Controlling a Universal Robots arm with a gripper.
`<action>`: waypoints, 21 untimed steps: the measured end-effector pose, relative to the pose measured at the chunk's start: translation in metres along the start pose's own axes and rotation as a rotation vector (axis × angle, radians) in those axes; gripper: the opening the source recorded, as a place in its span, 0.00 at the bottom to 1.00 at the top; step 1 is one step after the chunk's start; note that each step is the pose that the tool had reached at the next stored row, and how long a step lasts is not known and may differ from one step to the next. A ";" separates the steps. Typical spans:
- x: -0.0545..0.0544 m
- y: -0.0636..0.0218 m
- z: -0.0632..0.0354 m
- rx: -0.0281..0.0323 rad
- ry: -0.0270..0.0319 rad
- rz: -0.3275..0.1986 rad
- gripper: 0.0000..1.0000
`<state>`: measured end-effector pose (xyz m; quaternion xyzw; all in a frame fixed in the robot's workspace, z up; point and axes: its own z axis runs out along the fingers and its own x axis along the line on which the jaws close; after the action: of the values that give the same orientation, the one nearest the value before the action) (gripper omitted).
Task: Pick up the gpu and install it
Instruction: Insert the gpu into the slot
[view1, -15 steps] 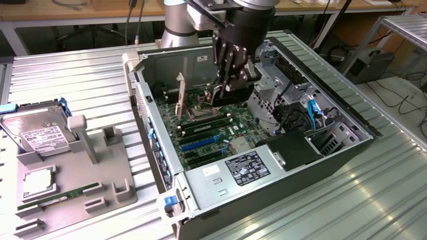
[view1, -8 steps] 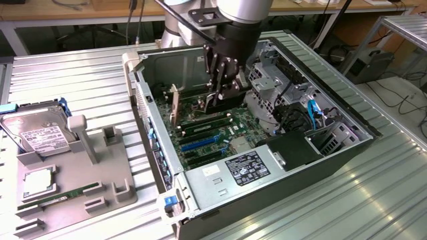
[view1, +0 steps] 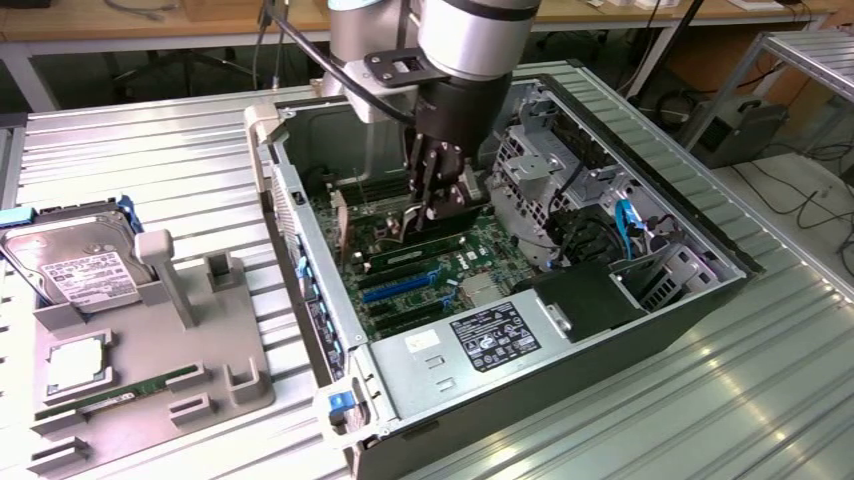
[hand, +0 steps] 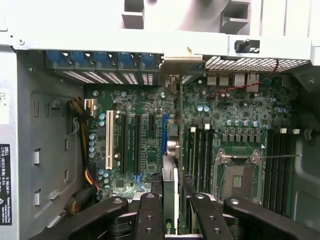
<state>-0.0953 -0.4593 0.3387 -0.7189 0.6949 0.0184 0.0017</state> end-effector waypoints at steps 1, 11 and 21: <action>0.002 0.0001 0.0036 0.0000 0.0001 0.001 0.26; 0.004 0.0042 0.0293 0.0009 -0.0007 0.034 0.26; 0.005 0.0048 0.0486 0.0010 -0.0007 0.034 0.26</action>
<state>-0.1011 -0.4631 0.2901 -0.7070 0.7070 0.0183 0.0019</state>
